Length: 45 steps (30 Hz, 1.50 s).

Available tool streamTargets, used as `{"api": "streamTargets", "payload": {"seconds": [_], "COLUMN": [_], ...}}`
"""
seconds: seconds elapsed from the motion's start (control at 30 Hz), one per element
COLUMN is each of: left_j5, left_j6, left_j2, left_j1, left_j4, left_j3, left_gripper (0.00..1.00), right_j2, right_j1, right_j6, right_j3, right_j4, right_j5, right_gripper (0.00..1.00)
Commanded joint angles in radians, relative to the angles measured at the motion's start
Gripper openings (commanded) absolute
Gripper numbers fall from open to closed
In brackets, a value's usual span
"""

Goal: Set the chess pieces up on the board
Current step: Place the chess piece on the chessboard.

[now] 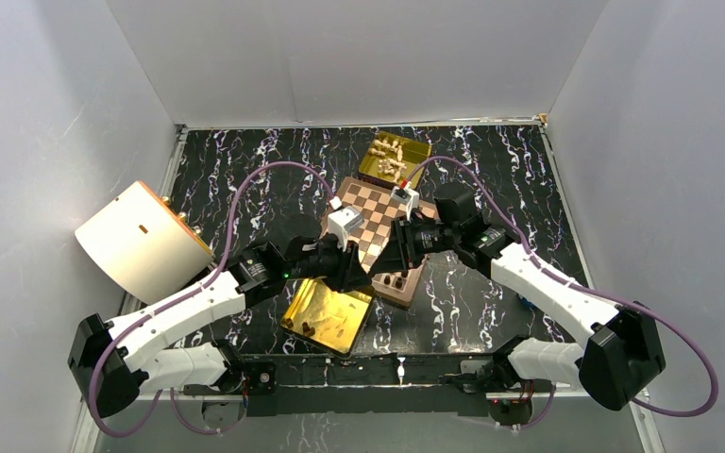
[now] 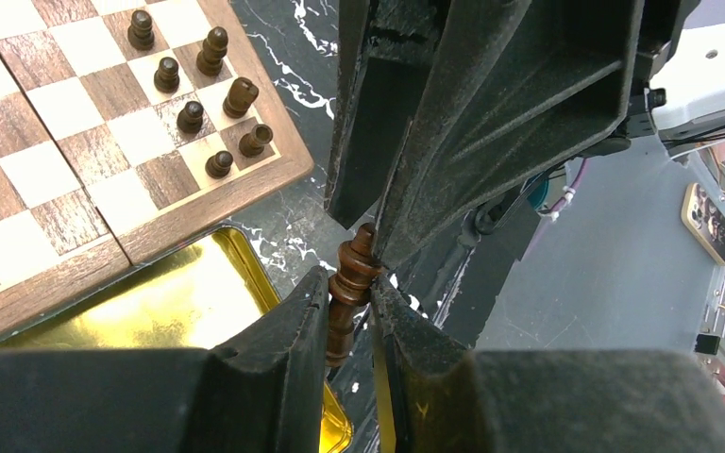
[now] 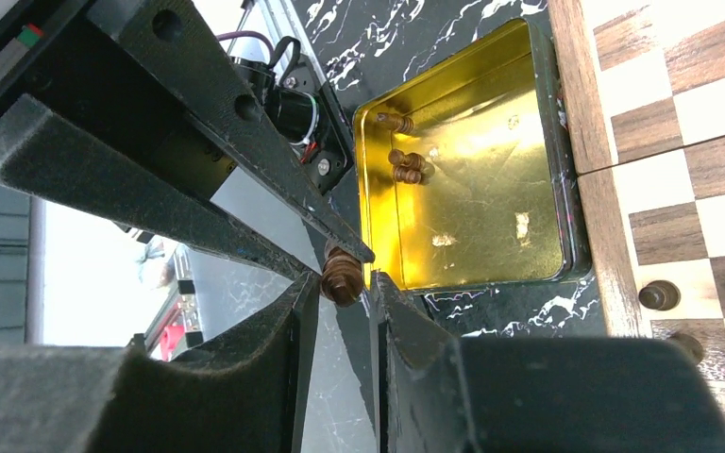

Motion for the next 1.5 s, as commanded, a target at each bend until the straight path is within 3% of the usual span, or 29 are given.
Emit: {"api": "streamTargets", "payload": {"seconds": [0.0,0.17,0.3,0.4,0.53,0.67,1.0,1.2,1.37,1.47], "left_j5": [0.035,0.065,0.061,0.044,0.033,0.052,0.097,0.114,0.114,0.117], "left_j6": [-0.004,-0.016,-0.02,-0.02,-0.021,-0.019,-0.011,-0.026,-0.038,-0.035], "left_j2": [-0.038,-0.021,-0.016,-0.022,-0.026,-0.024,-0.02,-0.006,-0.01,-0.012], "left_j1": [0.001,0.0,0.001,0.001,0.001,0.001,0.001,0.001,0.001,0.001], "left_j4": [0.048,0.08,0.082,0.08,0.076,0.078,0.07,0.089,0.11,0.11], "left_j3": [-0.007,-0.009,-0.007,-0.011,-0.013,-0.009,0.012,0.0,-0.012,-0.013], "left_gripper": [0.14,0.14,0.14,0.15,0.16,0.15,0.15,0.17,0.17,0.17], "right_j2": [-0.035,-0.031,-0.021,-0.022,-0.03,-0.044,-0.064,-0.07,-0.085,-0.087], "right_j1": [0.004,0.003,0.004,0.003,0.003,0.003,0.003,0.003,0.003,0.002], "right_j6": [-0.056,-0.054,-0.063,-0.064,-0.061,-0.113,-0.196,-0.174,-0.157,-0.153], "right_j3": [-0.014,-0.012,-0.01,-0.011,-0.008,0.003,0.008,-0.013,-0.02,-0.002], "right_j4": [0.021,0.041,0.028,0.021,0.007,-0.03,-0.066,-0.029,-0.01,-0.036], "right_j5": [-0.026,-0.046,-0.046,-0.032,0.002,-0.001,-0.068,-0.088,-0.043,-0.007], "right_gripper": [0.35,0.28,0.09,0.0,0.0,0.21,0.28,0.02,0.0,0.21]}}
